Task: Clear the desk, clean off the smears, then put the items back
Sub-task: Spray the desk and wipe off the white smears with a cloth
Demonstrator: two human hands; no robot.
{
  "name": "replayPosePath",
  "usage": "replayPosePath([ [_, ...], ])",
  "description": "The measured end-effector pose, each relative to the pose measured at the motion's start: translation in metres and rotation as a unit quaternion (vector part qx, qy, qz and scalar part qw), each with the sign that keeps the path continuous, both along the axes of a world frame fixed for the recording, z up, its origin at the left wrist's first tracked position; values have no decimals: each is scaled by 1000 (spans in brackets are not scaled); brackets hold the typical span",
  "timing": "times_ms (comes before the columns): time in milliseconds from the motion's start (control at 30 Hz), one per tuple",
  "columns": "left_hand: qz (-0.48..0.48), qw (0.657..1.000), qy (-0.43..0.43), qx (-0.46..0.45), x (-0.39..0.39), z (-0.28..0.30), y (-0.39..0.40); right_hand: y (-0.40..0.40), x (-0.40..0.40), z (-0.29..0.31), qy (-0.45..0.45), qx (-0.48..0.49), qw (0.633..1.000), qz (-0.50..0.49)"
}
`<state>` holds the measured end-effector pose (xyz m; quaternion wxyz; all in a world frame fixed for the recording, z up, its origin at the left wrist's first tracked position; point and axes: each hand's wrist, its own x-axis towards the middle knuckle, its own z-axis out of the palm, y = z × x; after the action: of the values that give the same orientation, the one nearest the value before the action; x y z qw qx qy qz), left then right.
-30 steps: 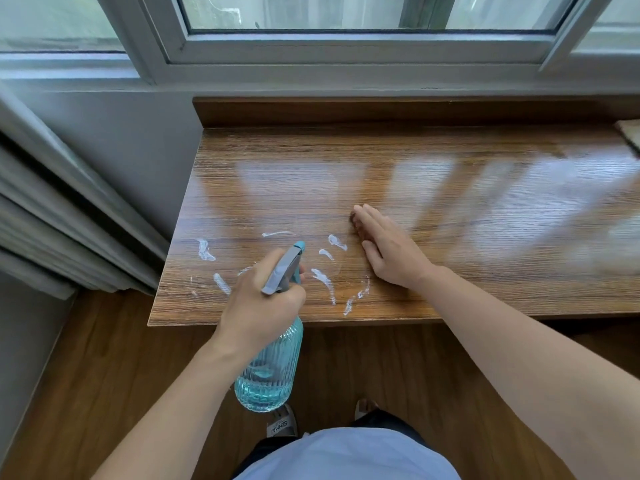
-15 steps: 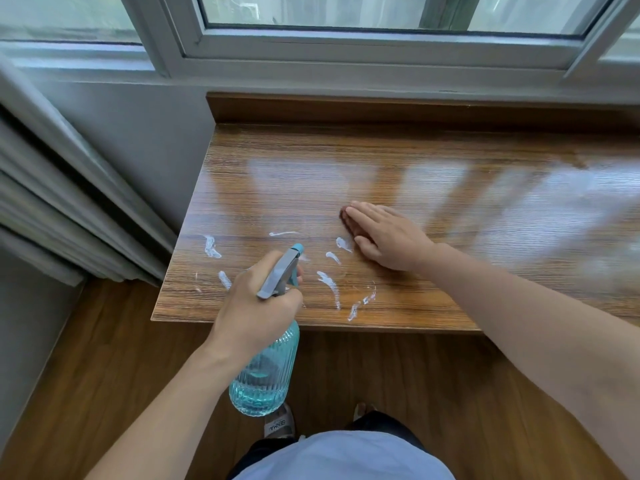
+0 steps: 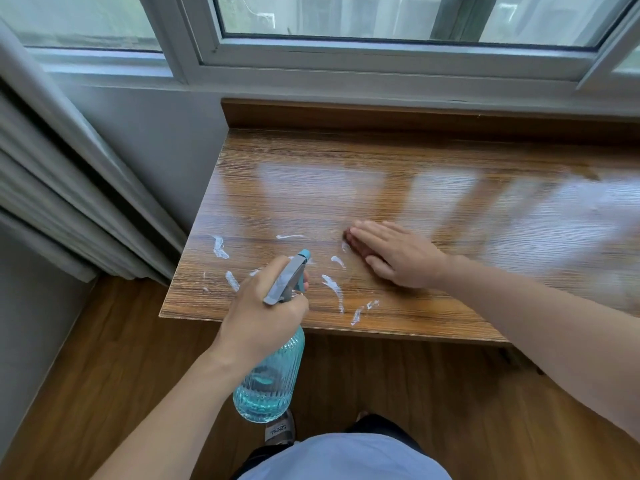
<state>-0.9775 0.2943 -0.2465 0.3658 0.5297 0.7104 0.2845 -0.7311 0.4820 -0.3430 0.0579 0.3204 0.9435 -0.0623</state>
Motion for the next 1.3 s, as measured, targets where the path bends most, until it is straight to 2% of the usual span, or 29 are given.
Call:
replayPosePath([
  [100,2,1000,-3,-2,2,3,0,17,-33,-2,33,-22,991,-126],
  [167,2,1000,-2,1,3,4,1,8,-46,-5,52,-34,987,-148],
  [333,1,1000,-8,18,5,2,1,-42,-6,-4,45,-88,995,5],
  [433,3,1000,-14,13,4,1,0,-36,14,2,7,-64,997,43],
  [567,7,1000,-13,11,1,1,-2,-6,-10,3,-18,-18,1000,3],
  [700,1,1000,-8,18,0,4,0,10,-43,1,17,-34,996,-85],
  [767,2,1000,-3,18,1,5,1,0,-45,1,44,-42,995,-79],
  [833,4,1000,-2,18,1,4,2,-20,-33,0,57,-49,997,-28],
  [967,4,1000,-18,17,1,1,3,-43,4,-2,33,-68,997,31],
  [1133,7,1000,-22,9,0,-2,5,-18,-21,-1,3,-32,999,-11],
  [1300,9,999,-34,5,0,-2,8,-17,-63,0,34,-34,996,-81],
])
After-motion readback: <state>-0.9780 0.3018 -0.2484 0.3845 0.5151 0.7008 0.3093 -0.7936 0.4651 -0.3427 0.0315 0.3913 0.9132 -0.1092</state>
